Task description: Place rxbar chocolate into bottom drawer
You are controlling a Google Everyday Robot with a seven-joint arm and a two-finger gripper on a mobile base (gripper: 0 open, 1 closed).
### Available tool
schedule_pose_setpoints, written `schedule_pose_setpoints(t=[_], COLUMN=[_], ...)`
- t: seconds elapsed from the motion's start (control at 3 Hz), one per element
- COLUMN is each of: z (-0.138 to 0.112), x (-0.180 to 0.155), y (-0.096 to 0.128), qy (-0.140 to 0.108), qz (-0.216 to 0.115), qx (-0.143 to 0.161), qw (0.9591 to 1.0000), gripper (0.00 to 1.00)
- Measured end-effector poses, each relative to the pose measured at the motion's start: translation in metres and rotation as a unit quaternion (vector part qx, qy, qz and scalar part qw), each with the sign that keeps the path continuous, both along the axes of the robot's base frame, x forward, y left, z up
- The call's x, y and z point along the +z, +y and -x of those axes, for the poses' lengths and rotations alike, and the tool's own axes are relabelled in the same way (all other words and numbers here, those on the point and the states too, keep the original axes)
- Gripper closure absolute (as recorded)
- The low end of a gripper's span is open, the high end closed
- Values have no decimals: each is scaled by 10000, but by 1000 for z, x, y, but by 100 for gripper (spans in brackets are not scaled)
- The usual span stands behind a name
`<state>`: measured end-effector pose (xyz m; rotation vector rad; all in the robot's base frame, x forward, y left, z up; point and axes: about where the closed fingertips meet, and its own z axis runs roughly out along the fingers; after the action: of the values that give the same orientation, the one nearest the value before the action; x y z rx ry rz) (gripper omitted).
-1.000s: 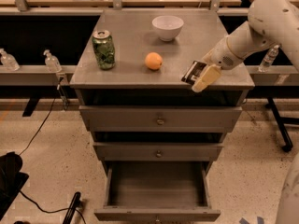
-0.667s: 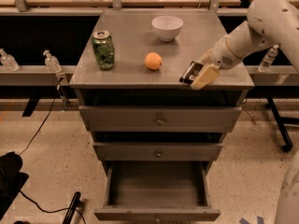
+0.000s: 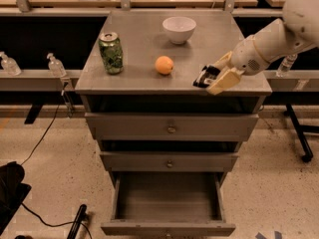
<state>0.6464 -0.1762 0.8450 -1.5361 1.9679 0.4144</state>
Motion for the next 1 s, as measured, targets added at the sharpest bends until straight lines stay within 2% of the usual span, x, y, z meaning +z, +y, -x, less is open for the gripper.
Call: schedule_pose_setpoints(t=[0.33, 0.67, 1.0], z=[46, 91, 94], x=[37, 24, 17], y=[-1, 23, 26], qy=[-160, 35, 112], qz=[-245, -145, -138], qx=[268, 872, 914], qw=[9992, 9961, 9957], gripper=[100, 100, 100])
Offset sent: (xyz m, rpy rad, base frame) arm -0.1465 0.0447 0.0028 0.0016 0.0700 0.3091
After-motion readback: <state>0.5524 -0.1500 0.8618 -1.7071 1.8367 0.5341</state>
